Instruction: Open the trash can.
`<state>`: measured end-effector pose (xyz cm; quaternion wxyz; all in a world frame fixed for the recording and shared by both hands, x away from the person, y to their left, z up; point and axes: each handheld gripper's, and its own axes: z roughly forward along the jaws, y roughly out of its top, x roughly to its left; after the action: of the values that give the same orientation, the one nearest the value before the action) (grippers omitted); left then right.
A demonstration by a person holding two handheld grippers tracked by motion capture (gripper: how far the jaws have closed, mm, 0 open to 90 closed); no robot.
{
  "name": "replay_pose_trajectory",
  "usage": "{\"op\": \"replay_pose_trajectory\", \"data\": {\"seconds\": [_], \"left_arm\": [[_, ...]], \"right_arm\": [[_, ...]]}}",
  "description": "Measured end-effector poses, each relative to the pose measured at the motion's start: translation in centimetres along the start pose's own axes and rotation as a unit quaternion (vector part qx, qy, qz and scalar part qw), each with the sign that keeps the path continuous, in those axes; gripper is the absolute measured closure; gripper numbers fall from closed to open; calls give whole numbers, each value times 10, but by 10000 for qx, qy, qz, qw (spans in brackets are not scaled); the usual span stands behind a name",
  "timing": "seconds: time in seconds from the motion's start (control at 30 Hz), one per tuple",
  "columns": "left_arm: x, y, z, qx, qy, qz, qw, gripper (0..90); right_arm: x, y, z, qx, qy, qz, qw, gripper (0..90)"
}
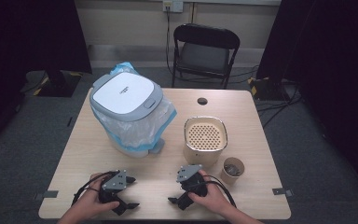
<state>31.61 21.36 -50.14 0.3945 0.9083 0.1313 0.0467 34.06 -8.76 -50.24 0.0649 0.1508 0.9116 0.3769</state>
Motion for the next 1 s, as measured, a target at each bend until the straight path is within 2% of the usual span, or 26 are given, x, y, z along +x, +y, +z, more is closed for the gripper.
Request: {"op": "replay_pose_trajectory", "data": {"seconds": [0.2, 0.3, 0.37, 0.43, 0.47, 0.5, 0.53, 0.6, 0.67, 0.83, 0.93, 1.0], "left_arm": [[-2, 1, 2, 38, 23, -5, 10000, 50], [-2, 1, 2, 36, 27, -6, 10000, 50], [-2, 1, 2, 36, 28, -4, 10000, 50], [-2, 1, 2, 35, 27, -3, 10000, 49], [-2, 1, 2, 29, 30, -18, 10000, 50], [-2, 1, 2, 29, 27, -5, 10000, 50], [-2, 1, 2, 29, 28, -4, 10000, 50], [-2, 1, 2, 31, 26, -5, 10000, 50], [-2, 1, 2, 29, 23, -5, 10000, 48], [-2, 1, 3, 29, -52, 35, 10000, 31], [-1, 1, 3, 34, -68, 56, 10000, 26], [-1, 1, 3, 40, -70, 59, 10000, 24]], "right_arm": [[1, 2, 0, 63, -51, 89, 9999, 0], [-1, 3, -1, 175, 76, -59, 9998, 2], [-2, 7, -3, 327, 112, -75, 9994, 54], [-3, 11, -7, 403, 125, -98, 9991, 222], [-3, 13, -9, 419, 191, -99, 9989, 212], [-3, 15, -11, 444, 250, -77, 9987, 164], [-3, 17, -13, 454, 190, -61, 9988, 138], [-2, 22, -18, 482, 223, -146, 9985, 188], [-1, 26, -23, 459, 236, -157, 9985, 161], [0, 40, -41, 336, 309, -166, 9988, 158], [1, 49, -52, 314, 276, -200, 9989, 156], [1, 54, -59, 266, 351, -173, 9989, 156]]}}
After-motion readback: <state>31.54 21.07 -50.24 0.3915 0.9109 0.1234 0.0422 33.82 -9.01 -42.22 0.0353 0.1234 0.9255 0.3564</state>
